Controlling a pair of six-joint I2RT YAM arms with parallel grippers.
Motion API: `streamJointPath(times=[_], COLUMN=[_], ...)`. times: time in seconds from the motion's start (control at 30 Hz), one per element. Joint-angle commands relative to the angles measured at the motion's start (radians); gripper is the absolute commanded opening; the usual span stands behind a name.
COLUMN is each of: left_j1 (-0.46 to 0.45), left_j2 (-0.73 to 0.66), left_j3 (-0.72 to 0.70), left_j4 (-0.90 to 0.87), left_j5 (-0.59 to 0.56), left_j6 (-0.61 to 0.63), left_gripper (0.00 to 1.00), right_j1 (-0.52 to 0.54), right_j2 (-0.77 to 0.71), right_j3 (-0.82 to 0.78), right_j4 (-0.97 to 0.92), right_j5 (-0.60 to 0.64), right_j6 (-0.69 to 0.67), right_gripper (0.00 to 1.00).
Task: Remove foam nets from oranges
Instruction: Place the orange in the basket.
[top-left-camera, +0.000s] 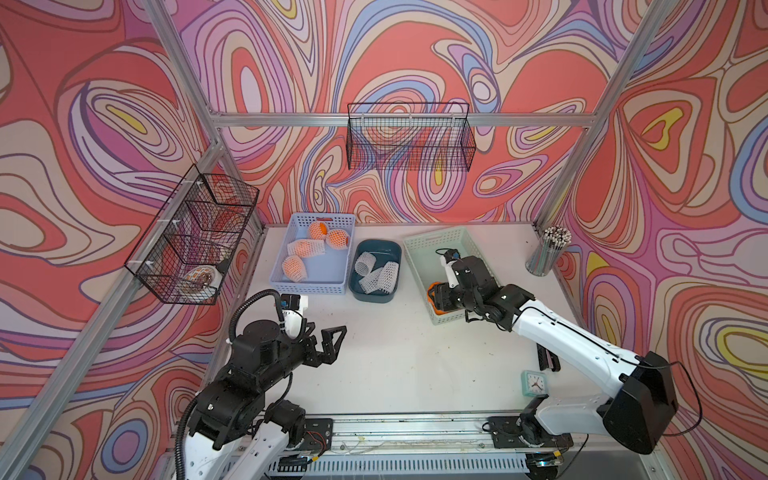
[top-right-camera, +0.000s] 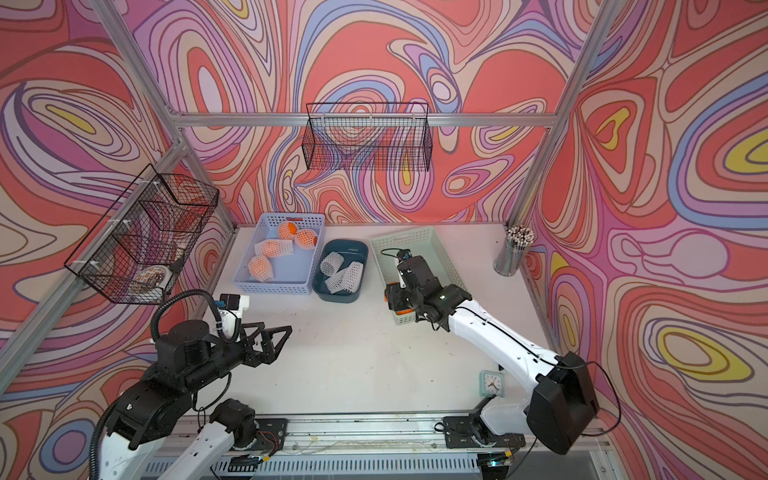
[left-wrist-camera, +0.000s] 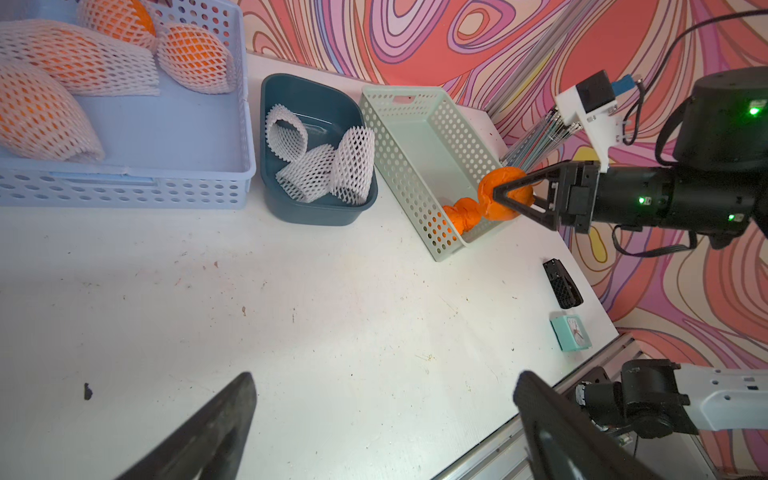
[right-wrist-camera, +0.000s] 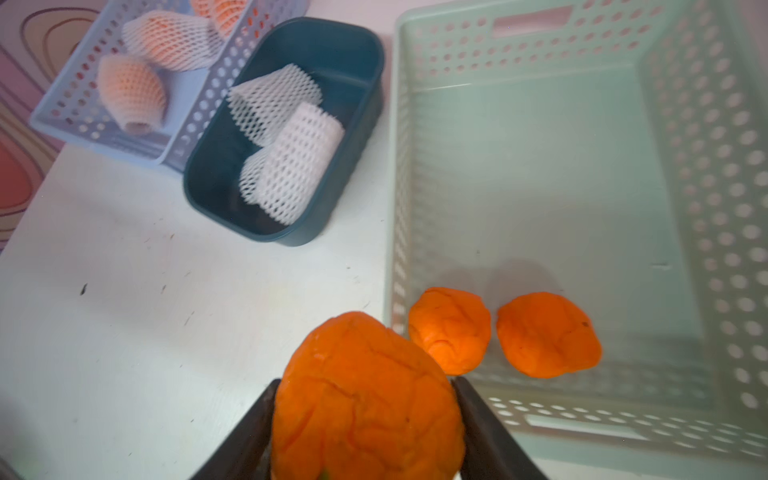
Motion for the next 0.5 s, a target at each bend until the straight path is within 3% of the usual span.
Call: streamJointPath(times=[0.0, 0.47], left_j1=[0.006, 0.005], left_j2=[-0.002, -0.025], left_j3=[-0.008, -0.031], left_j4=[0.039, 0.014], left_j5=[0.012, -0.009], left_j6=[-0.004, 0.006], left_gripper=[1.00, 1.00], right_j1=[-0.053, -0.200], right_j2=[0.059, 0.377], right_j3=[0.042, 0.171], right_j4=[-0.044, 0.065], right_j5=[0.062, 0.066], right_j6=[-0.068, -0.146], right_gripper=[0.61, 0.60])
